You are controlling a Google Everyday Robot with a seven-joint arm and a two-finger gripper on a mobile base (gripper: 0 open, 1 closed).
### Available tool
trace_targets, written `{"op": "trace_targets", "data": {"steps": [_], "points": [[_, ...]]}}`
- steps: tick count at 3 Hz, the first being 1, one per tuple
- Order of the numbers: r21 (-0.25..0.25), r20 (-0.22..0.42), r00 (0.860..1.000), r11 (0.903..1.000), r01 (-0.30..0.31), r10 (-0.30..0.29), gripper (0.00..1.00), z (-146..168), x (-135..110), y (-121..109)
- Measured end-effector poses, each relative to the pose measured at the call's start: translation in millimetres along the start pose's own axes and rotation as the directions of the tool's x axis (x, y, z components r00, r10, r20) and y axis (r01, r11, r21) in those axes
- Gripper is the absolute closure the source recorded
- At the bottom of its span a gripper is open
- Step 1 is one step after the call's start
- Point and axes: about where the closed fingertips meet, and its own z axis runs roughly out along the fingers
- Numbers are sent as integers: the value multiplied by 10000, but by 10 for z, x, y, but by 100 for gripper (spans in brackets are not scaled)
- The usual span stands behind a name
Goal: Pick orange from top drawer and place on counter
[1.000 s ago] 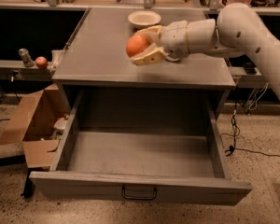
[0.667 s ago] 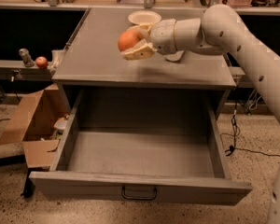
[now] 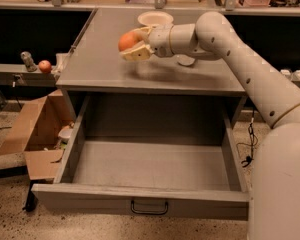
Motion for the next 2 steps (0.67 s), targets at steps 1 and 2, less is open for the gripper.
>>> {"op": "trace_targets", "data": {"steps": [1,2], "points": [[27,87,9991,9992,-407,406,43,134,120,-87],[49,127,9978,9978,-657,656,20,187,189,-116]]}}
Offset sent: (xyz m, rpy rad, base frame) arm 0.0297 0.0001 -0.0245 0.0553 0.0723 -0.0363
